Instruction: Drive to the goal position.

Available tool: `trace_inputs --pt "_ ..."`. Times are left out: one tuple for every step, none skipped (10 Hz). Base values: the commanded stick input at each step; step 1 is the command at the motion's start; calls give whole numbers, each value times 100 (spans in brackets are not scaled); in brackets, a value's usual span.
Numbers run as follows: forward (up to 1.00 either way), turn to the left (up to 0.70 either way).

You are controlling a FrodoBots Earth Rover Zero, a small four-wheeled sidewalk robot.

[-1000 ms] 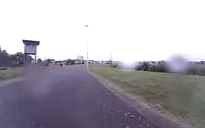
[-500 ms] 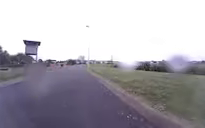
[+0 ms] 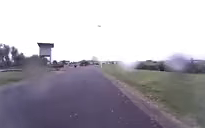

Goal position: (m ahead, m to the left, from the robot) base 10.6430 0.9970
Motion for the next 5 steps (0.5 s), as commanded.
trace_inputs --pt "100 0" --pt "100 0" --pt "100 0" --pt "100 0" --pt "100 0"
